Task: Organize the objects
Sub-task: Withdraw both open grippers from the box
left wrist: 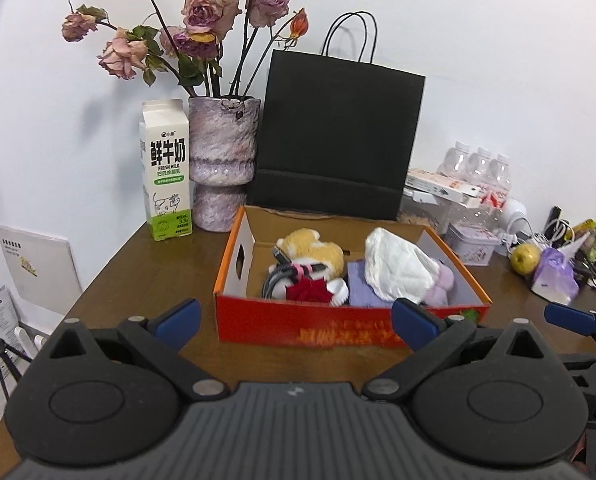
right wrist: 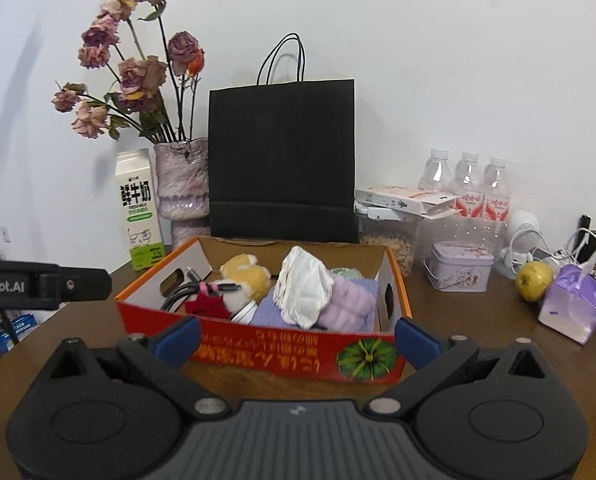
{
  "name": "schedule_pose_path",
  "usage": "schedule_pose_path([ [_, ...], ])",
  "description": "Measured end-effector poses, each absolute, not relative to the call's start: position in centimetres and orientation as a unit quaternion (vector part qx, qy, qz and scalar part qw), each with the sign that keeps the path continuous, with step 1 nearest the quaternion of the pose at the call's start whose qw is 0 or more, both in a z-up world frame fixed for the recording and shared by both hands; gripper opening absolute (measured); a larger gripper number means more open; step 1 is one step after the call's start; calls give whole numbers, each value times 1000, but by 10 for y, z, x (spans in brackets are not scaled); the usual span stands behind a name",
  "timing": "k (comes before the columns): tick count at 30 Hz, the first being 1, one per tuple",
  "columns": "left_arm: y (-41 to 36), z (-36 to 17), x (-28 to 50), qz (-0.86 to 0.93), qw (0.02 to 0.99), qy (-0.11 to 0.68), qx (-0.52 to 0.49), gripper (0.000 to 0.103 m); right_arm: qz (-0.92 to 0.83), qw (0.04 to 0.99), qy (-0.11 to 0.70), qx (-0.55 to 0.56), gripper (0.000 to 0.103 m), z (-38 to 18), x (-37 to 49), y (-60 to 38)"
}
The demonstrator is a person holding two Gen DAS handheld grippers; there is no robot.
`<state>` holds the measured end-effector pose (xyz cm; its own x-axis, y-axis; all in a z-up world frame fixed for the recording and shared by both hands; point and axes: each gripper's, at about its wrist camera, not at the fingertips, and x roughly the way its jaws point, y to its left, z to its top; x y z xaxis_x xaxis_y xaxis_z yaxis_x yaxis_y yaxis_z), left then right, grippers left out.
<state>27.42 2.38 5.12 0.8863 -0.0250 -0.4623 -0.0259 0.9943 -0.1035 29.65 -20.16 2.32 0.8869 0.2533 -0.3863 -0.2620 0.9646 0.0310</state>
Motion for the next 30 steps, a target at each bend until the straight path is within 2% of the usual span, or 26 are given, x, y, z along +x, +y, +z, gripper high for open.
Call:
schedule_pose_path([
  [13,8,57,202,7,973,227,-39,103,131,971,198,-4,103,28,234,-222],
  [30,0,54,170,12,969,243,-42,103,133,972,192,-3,103,32,200,-233],
])
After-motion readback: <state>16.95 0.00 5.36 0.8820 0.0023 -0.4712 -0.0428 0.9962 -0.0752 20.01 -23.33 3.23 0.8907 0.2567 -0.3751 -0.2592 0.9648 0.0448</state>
